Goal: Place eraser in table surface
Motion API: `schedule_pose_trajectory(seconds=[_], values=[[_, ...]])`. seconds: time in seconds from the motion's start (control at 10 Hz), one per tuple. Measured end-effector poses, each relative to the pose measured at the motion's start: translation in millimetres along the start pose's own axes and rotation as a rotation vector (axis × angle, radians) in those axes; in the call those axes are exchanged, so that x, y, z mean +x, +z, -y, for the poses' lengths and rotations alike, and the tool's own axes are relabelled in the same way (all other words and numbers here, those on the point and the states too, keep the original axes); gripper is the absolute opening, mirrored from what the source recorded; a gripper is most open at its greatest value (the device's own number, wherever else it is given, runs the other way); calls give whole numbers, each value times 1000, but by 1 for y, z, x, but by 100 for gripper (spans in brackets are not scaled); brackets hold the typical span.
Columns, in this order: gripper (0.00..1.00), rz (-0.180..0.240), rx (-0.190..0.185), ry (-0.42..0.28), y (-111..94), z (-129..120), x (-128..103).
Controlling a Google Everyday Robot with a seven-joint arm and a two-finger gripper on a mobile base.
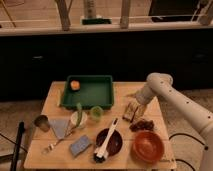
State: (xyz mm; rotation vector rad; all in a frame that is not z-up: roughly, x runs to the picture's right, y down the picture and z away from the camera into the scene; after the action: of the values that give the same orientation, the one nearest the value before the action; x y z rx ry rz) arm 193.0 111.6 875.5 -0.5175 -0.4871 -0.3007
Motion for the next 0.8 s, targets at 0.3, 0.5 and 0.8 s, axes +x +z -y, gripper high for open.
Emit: schedule_pose_trajectory(seconds=[0.3, 0.5, 0.8], values=[[80, -7, 10, -1, -9, 0, 4], [80, -5, 14, -6, -12, 0, 6], [80, 6, 19, -18, -14, 0, 6]])
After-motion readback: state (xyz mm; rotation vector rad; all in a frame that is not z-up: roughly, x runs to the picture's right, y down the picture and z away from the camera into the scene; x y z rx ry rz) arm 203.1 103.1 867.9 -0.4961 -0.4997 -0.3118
